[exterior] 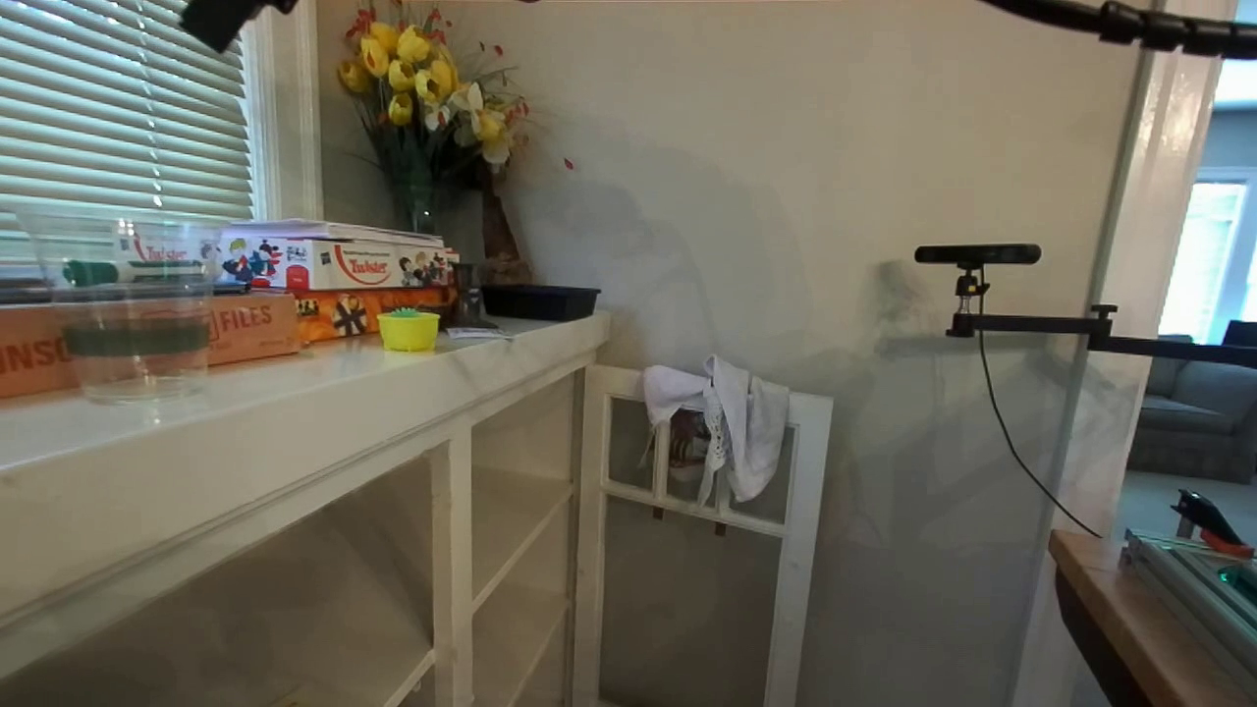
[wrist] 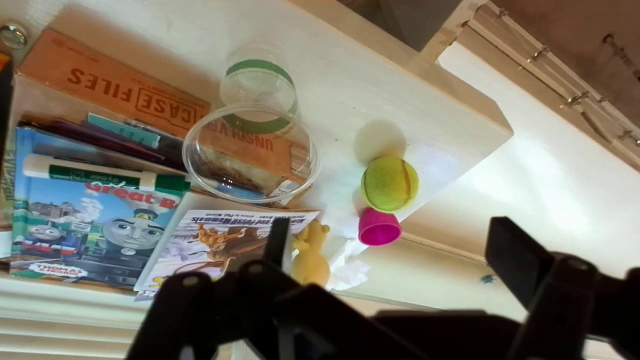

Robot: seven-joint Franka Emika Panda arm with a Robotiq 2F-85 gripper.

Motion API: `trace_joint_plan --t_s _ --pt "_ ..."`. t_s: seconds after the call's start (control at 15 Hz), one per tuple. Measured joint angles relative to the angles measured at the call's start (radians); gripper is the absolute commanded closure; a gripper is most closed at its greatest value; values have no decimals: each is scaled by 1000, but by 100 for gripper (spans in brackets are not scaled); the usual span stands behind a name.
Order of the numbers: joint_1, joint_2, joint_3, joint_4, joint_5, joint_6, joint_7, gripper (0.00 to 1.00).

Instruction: Put the tennis ball in the black box on the right.

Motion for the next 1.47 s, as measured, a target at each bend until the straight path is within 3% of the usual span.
trace_joint_plan --t_s 0.47,0.73,1.07,1.47 --pt "-4 7 2 8 -1 -5 -3 0" --pt "-24 67 17 56 0 -5 -70 0" --pt "-46 191 69 200 0 -61 -206 0" --pt "-27 369 128 462 0 -264 -384 0"
